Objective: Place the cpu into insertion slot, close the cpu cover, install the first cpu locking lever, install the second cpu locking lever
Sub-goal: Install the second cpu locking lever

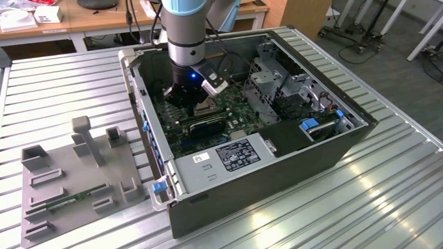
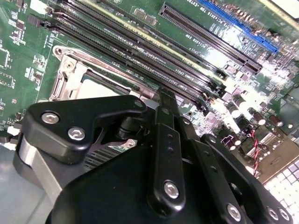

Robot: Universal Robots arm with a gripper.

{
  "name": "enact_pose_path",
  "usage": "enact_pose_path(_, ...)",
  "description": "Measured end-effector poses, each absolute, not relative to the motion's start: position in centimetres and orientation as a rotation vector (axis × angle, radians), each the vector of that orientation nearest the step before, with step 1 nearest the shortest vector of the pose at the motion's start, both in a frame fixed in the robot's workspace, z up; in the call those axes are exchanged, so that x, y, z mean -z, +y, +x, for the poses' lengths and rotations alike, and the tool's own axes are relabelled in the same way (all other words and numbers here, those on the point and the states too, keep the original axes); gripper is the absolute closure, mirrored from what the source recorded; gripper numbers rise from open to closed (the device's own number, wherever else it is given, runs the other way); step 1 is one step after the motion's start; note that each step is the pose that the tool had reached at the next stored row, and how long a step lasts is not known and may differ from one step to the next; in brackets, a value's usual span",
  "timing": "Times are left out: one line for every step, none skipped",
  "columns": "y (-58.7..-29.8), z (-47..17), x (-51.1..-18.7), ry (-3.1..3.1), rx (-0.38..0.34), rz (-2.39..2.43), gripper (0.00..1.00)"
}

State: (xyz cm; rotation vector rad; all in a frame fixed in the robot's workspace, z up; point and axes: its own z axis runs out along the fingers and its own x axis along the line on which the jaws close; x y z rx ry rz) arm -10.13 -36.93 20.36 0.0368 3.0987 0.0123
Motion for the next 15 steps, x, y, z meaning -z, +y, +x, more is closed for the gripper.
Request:
enact_pose_path(-36.86,-10.13,-20.34,3.099,-0.012,0.037,0.89)
enact_pose_path(-36.81,-10.13,-20.33,3.099,-0.012,0.037,0.89)
enact_pose_path(-36.78,-10.12,-20.31,3.099,-0.013,0.037,0.89)
enact_pose_path(-36.75,-10.12,-20.29,3.099,-0.013,0.037,0.89)
enact_pose_path(-36.73,-10.12,-20.27,3.099,-0.013,0.037,0.89)
enact_pose_path(-36.71,-10.12,-20.25,3.099,-0.013,0.037,0.89)
enact_pose_path(-36.7,-10.13,-20.23,3.099,-0.012,0.037,0.89)
enact_pose_path(-36.69,-10.12,-20.22,3.099,-0.012,0.037,0.89)
enact_pose_path(-36.68,-10.13,-20.19,3.099,-0.012,0.037,0.89)
enact_pose_path(-36.67,-10.13,-20.18,3.099,-0.013,0.037,0.89)
enact_pose_path(-36.67,-10.13,-20.17,3.099,-0.013,0.037,0.89)
enact_pose_path(-36.67,-10.13,-20.15,3.099,-0.013,0.037,0.89)
enact_pose_path(-36.67,-10.13,-20.12,3.099,-0.013,0.037,0.89)
enact_pose_path(-36.66,-10.12,-20.09,3.099,-0.013,0.037,0.89)
enact_pose_path(-36.65,-10.12,-20.07,3.099,-0.013,0.037,0.89)
